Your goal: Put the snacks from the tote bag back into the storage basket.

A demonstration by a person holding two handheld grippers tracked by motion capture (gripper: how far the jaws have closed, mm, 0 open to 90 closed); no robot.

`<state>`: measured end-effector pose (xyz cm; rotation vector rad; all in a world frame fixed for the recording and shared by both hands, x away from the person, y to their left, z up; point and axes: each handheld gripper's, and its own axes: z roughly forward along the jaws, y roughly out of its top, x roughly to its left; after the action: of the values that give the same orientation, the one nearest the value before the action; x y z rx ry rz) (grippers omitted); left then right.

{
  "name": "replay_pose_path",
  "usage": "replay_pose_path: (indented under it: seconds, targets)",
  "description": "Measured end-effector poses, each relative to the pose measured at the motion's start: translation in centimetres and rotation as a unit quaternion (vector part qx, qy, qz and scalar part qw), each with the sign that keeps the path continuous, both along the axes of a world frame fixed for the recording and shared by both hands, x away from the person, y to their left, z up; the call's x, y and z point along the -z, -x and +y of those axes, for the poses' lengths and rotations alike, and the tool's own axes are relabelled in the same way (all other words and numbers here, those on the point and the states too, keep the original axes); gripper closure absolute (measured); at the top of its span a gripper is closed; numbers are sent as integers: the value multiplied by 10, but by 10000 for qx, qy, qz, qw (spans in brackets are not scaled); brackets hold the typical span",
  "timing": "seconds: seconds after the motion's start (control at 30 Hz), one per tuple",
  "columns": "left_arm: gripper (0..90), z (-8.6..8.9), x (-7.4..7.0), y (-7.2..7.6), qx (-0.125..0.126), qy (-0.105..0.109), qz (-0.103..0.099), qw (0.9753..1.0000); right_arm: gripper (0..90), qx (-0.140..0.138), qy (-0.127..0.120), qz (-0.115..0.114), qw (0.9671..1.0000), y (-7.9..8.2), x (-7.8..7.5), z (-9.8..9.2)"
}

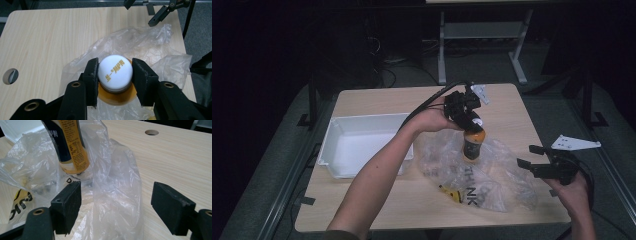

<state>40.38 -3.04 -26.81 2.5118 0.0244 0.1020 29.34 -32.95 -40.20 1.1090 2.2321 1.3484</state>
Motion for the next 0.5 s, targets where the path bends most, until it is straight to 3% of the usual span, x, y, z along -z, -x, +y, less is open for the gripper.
replay_pose_path:
  seconds: [0.3,0.5]
  targets:
    - [588,-4,-12,2,8,14,-18,10000,236,13,-8,11,10000,0,0,0]
    - [588,-5,-28,5,55,-37,-72,10000,236,45,-29,-9,10000,1,1,-3]
